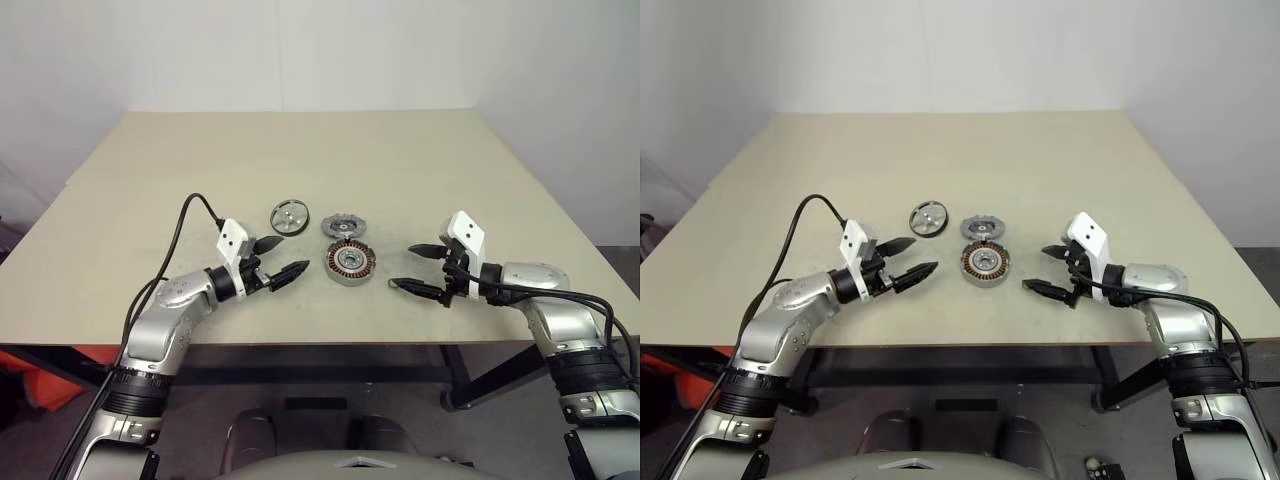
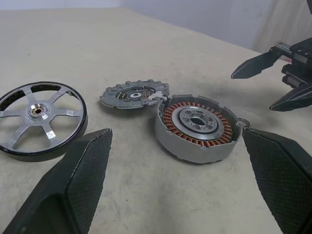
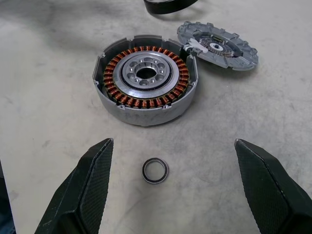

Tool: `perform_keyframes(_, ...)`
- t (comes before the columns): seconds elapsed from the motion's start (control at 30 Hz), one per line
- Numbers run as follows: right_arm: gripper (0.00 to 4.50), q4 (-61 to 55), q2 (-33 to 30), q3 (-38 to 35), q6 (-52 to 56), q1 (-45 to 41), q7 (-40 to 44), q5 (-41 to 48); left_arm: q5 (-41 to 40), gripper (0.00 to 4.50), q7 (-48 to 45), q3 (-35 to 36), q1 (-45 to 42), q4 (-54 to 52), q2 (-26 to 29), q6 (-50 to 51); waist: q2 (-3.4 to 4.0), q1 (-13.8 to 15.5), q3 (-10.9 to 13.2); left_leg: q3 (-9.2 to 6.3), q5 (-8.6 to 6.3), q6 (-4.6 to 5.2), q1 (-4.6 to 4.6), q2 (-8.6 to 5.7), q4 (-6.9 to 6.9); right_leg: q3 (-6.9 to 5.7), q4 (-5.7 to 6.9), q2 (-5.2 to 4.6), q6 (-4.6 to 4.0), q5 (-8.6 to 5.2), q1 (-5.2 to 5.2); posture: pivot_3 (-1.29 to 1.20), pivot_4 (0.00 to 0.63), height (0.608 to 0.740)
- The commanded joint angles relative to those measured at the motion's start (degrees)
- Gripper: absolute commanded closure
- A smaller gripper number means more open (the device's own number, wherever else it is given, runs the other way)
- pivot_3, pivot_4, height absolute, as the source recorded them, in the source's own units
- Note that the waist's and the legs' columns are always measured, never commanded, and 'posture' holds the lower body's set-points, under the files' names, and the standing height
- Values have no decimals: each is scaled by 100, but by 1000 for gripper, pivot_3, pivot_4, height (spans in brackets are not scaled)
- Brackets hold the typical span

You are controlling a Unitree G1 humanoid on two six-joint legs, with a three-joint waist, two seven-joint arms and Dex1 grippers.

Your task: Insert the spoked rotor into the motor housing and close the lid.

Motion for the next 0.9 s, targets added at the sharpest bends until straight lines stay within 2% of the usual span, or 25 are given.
perform_keyframes(0.03, 22, -116, 13, 26, -126, -24, -27, -21, 16, 0, 11, 22, -80, -120, -13, -115, 0, 0, 0, 0, 0, 0, 0, 0, 0, 0, 0, 0, 0, 0, 0, 0, 0, 740)
perform_keyframes(0.9, 22, 641, 222, 283, -349, -101, -315, -521, 120, 0, 88, 30, -30, -198, -63, -114, 0, -2, 0, 0, 0, 0, 3, 0, 1, 0, 1, 0, 0, 0, 2, 0, 0, 740)
